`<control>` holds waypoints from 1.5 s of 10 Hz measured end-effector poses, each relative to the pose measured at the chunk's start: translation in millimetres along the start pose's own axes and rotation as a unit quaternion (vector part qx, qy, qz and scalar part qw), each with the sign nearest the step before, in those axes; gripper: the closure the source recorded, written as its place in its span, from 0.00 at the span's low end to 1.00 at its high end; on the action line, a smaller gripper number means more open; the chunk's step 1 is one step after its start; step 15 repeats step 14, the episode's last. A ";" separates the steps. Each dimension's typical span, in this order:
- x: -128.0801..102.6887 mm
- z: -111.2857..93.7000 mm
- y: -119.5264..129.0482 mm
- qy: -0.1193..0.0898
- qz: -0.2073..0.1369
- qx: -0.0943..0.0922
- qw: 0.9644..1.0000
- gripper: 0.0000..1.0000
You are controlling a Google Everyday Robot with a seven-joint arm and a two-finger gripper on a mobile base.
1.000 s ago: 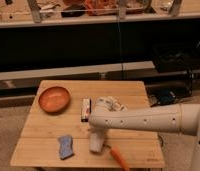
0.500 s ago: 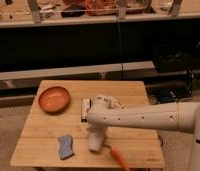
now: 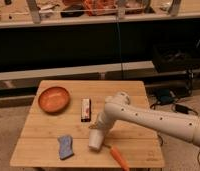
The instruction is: Pick up the ceramic cup
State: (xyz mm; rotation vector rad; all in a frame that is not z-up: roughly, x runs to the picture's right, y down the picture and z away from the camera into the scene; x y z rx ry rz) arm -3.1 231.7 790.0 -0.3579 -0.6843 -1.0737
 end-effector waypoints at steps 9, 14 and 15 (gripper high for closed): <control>15.7 -25.3 -8.6 0.017 -0.008 -0.025 1.000 0.99; 23.6 -40.8 -14.6 0.022 -0.015 -0.026 0.999 0.99; 23.6 -40.8 -14.6 0.022 -0.015 -0.026 0.999 0.99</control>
